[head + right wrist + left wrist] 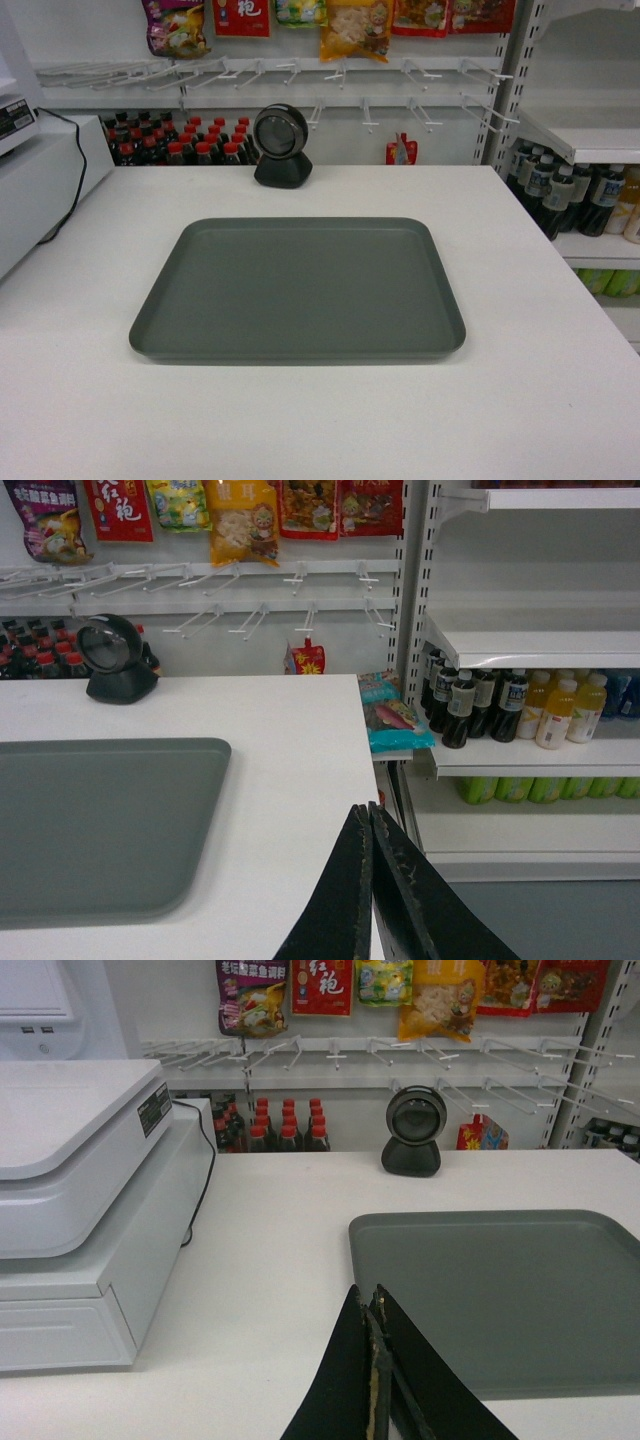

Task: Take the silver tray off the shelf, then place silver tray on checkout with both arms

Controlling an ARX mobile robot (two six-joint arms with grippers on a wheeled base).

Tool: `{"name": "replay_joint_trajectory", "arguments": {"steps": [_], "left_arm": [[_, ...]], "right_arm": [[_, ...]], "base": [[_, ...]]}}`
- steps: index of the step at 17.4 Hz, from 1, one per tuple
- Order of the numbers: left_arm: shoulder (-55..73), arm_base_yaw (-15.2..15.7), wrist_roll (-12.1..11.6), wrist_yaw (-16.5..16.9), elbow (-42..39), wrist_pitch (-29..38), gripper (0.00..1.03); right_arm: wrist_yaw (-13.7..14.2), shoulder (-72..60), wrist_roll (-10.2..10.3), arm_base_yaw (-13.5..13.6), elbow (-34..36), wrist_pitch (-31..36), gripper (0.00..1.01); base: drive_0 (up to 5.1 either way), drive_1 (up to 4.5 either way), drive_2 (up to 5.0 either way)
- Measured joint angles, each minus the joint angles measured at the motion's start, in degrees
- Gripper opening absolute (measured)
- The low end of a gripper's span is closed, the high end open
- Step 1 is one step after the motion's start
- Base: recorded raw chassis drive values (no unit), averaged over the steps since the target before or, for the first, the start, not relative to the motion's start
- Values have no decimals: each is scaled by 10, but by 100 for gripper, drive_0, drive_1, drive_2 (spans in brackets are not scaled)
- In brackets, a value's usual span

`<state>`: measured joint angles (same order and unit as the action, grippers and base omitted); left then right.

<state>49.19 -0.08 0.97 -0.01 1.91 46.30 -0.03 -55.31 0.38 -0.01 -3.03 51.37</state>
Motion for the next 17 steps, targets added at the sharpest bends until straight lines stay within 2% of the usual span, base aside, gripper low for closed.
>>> {"name": "replay_joint_trajectory", "arguments": {"steps": [10,17], "left_arm": [[-257,0,0,0,-13,-229,1],[-358,0,0,0,-13,-330,1]], "right_arm": [[0,277,0,0,23,-240,2],[0,396,0,0,23,-356,2]], "base": [[0,0,0],[0,0,0]]}}
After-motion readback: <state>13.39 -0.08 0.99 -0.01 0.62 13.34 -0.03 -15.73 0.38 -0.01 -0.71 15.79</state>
